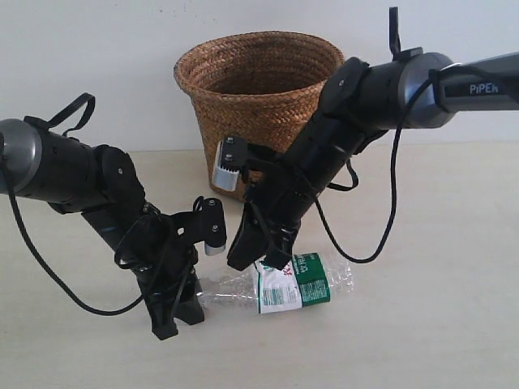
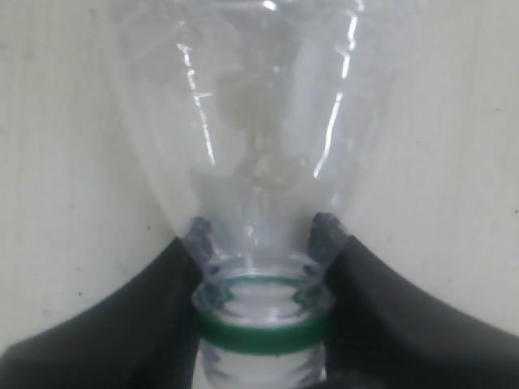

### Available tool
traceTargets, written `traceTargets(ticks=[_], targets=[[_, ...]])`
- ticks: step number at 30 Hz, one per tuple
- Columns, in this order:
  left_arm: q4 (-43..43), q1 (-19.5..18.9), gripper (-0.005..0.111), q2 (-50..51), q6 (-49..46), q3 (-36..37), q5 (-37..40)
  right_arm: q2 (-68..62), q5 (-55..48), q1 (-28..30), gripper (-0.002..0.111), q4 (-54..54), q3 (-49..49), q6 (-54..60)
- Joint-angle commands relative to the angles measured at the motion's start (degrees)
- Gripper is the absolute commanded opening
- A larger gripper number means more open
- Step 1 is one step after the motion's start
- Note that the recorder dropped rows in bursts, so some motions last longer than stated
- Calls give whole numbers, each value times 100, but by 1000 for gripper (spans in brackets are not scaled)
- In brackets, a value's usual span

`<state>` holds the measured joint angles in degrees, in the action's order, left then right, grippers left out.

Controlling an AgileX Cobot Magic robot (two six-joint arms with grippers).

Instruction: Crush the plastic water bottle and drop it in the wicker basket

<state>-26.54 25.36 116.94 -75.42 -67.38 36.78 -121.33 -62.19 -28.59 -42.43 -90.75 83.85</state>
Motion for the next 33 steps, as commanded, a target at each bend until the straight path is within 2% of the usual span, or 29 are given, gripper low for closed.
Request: traceTargets(ticks=[1, 11, 20, 24, 33], targets=[[22, 7, 4, 40, 38, 45, -35, -90, 159, 7, 0, -79, 171, 304], [22, 7, 4, 40, 38, 45, -35, -437, 255, 7, 0, -151, 212, 559], [22, -6, 4, 40, 38, 45, 5, -780, 136, 7, 0, 444, 212, 563], [22, -6, 4, 40, 38, 45, 74, -960, 136, 177, 0, 417, 212, 563], [22, -6, 4, 40, 38, 45, 74, -719, -304, 280, 0, -452, 212, 962]])
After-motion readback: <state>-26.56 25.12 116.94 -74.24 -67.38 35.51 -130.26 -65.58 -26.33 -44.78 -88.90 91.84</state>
